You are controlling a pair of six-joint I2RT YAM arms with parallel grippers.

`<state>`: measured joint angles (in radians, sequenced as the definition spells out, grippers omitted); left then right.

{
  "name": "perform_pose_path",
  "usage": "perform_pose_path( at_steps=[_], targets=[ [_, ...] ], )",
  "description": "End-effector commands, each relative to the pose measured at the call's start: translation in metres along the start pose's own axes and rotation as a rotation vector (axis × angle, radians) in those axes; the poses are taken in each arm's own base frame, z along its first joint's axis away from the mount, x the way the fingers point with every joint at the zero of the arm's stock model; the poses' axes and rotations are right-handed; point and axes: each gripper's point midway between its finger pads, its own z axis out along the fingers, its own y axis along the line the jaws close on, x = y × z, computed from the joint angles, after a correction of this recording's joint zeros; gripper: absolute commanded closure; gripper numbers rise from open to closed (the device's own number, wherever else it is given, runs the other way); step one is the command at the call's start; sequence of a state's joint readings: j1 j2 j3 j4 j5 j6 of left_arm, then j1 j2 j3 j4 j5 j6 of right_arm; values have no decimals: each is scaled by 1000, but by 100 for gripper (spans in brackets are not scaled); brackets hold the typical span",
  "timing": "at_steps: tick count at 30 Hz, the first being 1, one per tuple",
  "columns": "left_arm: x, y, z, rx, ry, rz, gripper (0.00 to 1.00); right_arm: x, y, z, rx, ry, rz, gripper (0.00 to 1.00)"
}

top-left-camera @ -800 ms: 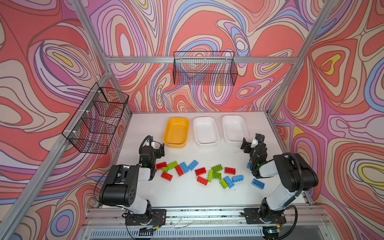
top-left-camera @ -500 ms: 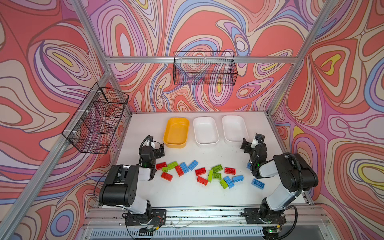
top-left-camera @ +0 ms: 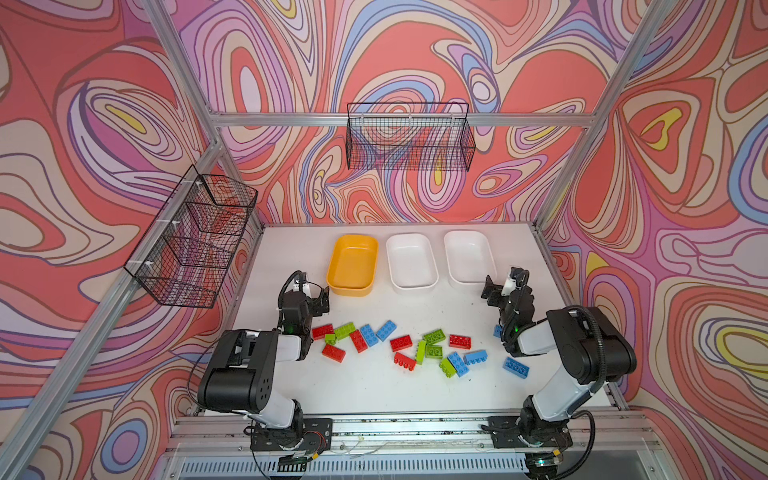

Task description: Sort the legos into containers by color

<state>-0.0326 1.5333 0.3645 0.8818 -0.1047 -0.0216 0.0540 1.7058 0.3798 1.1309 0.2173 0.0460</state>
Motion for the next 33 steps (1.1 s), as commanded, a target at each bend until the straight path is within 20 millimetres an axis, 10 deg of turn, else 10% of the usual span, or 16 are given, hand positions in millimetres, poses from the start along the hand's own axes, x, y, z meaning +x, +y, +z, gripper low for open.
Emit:
perform_pose_path(
  at_steps=[1,27,33],
  targets=[
    [-4,-1,4,5,-7,10,0,-4,0,0,6,-16,-3,2],
    [-5,0,3,4,-12,10,0,-5,-1,0,9,-21,-3,2],
    [-25,3,-10,-6,-4,6,0,-47,-19,-5,182,7,34,2]
  ],
)
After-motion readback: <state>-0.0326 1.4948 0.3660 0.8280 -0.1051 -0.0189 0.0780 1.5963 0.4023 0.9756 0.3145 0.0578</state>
